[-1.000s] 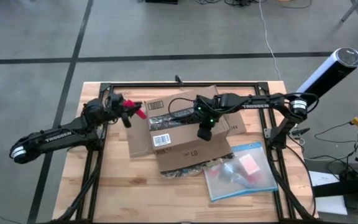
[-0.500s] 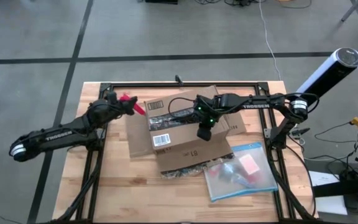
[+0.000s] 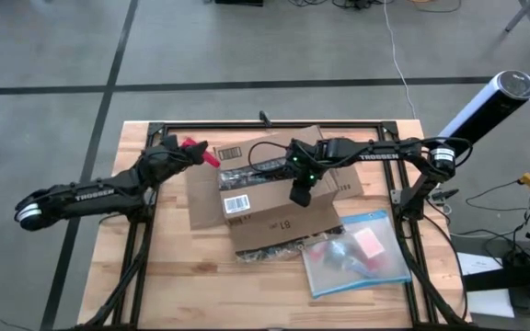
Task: Unpack boxes
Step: Break down the box using the red cutter
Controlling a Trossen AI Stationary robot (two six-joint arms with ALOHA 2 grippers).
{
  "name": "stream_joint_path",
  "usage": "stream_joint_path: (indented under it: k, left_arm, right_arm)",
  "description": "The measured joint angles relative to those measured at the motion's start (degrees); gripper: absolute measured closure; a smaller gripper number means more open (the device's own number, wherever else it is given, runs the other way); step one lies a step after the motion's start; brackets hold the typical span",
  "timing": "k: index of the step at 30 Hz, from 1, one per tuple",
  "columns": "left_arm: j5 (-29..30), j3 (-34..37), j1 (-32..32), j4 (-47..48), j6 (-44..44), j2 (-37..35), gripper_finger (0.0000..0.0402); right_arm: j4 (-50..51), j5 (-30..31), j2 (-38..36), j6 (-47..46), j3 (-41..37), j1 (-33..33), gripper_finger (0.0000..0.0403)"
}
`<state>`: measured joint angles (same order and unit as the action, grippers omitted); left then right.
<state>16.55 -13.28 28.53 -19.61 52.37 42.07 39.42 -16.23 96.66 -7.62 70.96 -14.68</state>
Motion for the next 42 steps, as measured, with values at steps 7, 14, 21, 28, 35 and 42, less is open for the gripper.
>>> stream_joint_path:
  k: [7,14,21,28,35,42]
  left_arm:
    - [-1.37,-0.02,-0.49,-1.09,2.41,3.56,0.0373]
    - [-18.44,-0.02,-0.79,-12.38,-26.76,1.91,0.0373]
    - [-33.98,0.02,-0.79,-12.34,-42.73,-0.62,0.0373]
    - [-35.44,0.02,-0.78,-12.19,-44.39,-0.91,0.0373]
    - [-34.16,0.02,-0.87,-12.22,-45.04,-0.26,0.0373]
    - [-15.46,0.02,-0.85,-11.96,-20.70,2.80,0.0373]
  right_arm:
    - [-0.52,-0.09,0.00,-0.26,0.00,0.02,0.0403]
    - [0.10,-0.50,0.00,1.15,-0.71,-0.38,0.0403]
    - [5.29,-0.87,-0.48,2.71,-1.62,-0.74,0.0403]
    - [5.96,-4.04,-0.74,1.46,-1.92,-0.73,0.0403]
    - [8.27,-7.80,-0.76,1.54,-3.42,-0.46,0.0403]
    - [6.70,-8.24,-0.80,0.31,-3.83,-0.46,0.0403]
